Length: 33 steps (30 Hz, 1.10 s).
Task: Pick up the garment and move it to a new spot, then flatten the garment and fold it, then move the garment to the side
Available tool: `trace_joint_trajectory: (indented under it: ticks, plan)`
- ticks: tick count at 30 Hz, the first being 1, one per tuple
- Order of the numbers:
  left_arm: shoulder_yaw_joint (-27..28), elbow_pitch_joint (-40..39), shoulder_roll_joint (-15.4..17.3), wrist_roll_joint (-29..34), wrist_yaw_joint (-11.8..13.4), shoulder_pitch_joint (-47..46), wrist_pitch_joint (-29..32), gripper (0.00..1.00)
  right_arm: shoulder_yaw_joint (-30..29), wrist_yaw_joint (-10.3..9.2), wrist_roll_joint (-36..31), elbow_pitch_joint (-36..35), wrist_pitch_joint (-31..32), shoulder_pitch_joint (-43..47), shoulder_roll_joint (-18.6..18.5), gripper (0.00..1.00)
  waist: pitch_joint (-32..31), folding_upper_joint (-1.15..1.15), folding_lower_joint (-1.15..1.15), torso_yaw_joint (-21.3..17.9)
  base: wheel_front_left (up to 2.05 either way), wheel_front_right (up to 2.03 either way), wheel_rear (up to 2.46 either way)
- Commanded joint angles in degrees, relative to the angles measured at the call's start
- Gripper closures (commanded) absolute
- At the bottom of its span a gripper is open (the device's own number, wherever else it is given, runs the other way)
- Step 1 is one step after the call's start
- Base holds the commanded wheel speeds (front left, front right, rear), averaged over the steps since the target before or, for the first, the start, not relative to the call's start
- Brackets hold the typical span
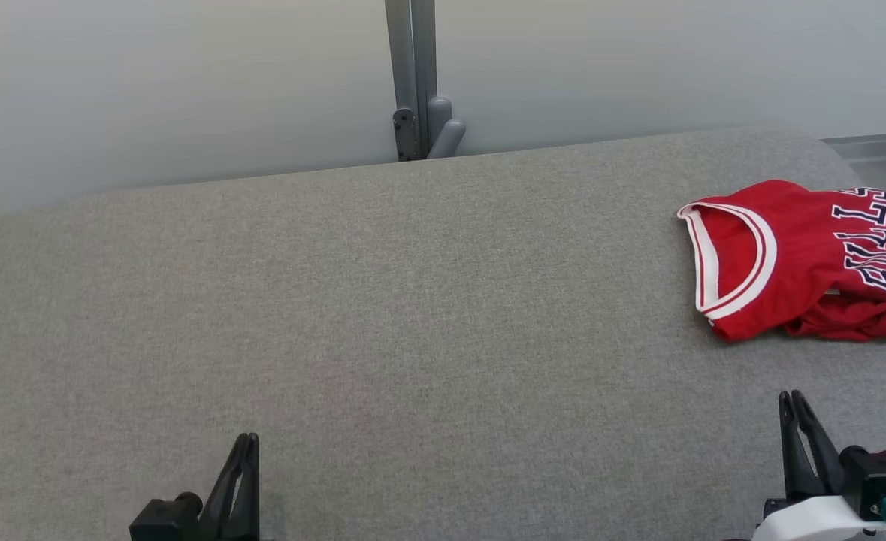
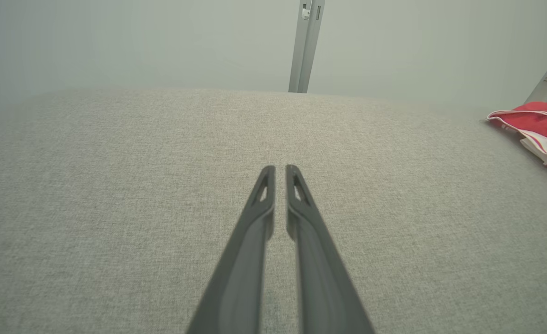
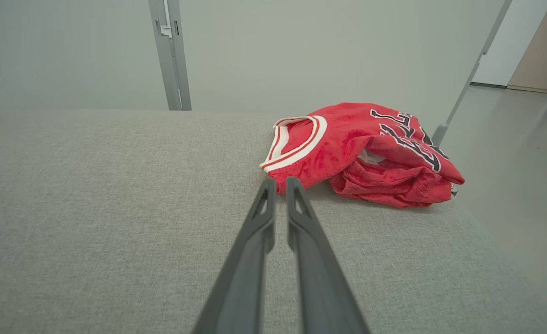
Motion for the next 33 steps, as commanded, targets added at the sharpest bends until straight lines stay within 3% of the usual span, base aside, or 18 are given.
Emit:
trace_joint_trajectory:
  ticks: [1,3,14,33]
  plan:
    - [-0.06,0.23,0.00,-0.12,0.00,0.13,0.01,1.00,-0.03,0.00,0.12,0.33,0.07,0.01,0.05,1.00,0.00,0.00,0.00,0.00,0.00,0.00,0.00]
    - [-0.25,1.18,-0.02,-0.24,0.00,0.75,0.03,1.00,0.01,0.00,0.19,1.47,0.10,0.48,0.27,1.00,0.00,0.00,0.00,0.01,0.00,0.00,0.00]
    - [0.45,0.34,0.79,-14.18,0.04,-0.72,2.76,1.00,0.50,-0.01,15.56,1.95,3.72,-1.42,0.11,1.00,0.06,0.00,0.00,0.27,0.00,0.00,0.00]
    - [1.60,-0.38,1.65,-32.31,-0.07,-2.88,6.60,1.00,1.62,-0.02,35.90,2.09,8.01,-3.46,-0.10,1.00,0.16,0.00,0.00,0.70,0.00,0.00,0.00]
